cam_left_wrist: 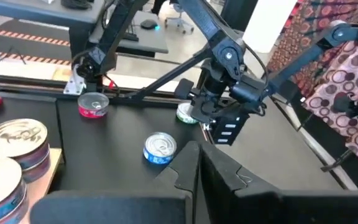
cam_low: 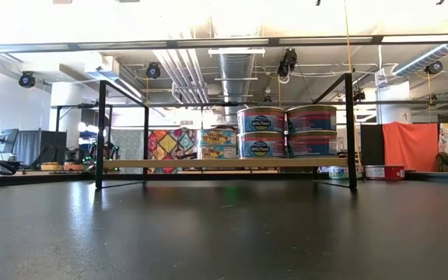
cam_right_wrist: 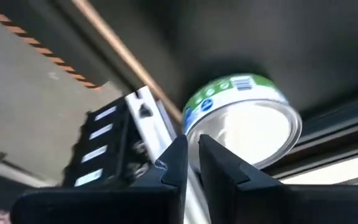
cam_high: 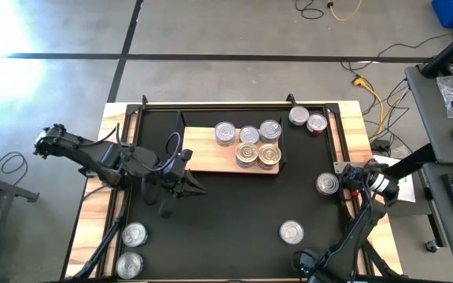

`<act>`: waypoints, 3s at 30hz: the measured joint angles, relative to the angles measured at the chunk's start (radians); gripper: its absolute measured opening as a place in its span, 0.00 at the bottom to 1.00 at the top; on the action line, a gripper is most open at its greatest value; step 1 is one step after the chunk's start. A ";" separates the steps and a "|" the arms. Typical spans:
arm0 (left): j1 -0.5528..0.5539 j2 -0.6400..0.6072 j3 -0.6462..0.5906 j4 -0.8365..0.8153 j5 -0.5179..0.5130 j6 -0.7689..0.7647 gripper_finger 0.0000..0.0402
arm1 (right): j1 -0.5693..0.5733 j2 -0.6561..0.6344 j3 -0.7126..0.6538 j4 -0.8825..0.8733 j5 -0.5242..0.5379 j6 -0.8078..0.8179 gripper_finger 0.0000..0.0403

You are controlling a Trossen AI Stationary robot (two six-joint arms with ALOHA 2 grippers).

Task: Stack canned seafood by type on shelf
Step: Put the bottom right green and white tuna can on the shelf

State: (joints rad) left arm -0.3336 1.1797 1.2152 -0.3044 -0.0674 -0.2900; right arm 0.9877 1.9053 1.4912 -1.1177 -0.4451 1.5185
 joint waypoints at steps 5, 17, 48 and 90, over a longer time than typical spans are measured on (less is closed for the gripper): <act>0.000 0.000 0.000 -0.011 -0.023 -0.021 0.00 | 0.018 0.030 -0.044 -0.003 -0.100 -0.038 0.08; 0.000 0.008 0.000 -0.037 -0.108 -0.024 0.00 | 0.099 0.025 -0.118 0.030 -0.144 -0.011 0.08; -0.031 0.120 0.000 -0.158 0.106 -0.121 0.02 | -0.045 -0.133 -0.063 -0.012 0.607 0.035 0.08; -0.127 0.536 0.203 -0.256 0.173 -0.019 0.20 | -0.143 -0.117 -0.237 0.315 1.098 -0.457 0.38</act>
State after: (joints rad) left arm -0.4601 1.7161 1.4184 -0.5605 0.1060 -0.3095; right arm 0.8452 1.7878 1.2541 -0.8023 0.6529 1.0616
